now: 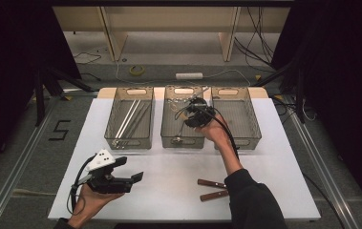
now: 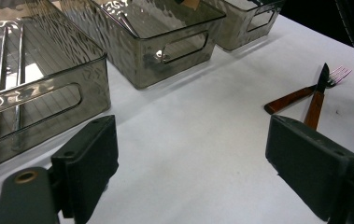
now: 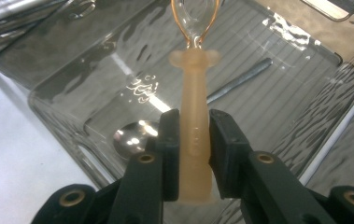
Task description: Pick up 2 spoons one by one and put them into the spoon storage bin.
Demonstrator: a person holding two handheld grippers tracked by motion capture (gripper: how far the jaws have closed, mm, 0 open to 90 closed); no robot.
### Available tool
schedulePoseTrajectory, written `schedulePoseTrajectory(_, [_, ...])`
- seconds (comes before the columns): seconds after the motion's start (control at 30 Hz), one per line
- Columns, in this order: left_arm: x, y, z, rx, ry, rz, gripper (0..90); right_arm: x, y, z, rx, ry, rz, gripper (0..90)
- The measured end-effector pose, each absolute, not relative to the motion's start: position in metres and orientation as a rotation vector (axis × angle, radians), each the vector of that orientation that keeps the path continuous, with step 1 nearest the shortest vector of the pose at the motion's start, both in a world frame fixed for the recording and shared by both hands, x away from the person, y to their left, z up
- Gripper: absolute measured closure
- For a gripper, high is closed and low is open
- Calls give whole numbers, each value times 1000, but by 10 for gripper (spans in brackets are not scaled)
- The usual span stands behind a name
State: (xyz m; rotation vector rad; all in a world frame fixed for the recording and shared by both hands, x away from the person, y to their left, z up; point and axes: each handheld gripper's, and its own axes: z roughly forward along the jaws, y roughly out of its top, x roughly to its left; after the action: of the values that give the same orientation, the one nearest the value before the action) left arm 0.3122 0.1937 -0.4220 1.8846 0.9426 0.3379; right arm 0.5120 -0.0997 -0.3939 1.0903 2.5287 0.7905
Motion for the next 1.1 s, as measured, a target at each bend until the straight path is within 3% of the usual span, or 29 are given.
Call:
schedulePoseTrajectory(0.77, [312,192,-422,1892,940,337,163,515,-94,-410,1125,2575,727,737])
schedulePoseTrajectory(0.9, [312,193,-422,1892,940,338,163,514,-91,-410,1112,2620,715,646])
schedulePoseTrajectory(1.1, [312,193,-422,1893,939,338,163,511,-96,-404,1102,2617,756,582])
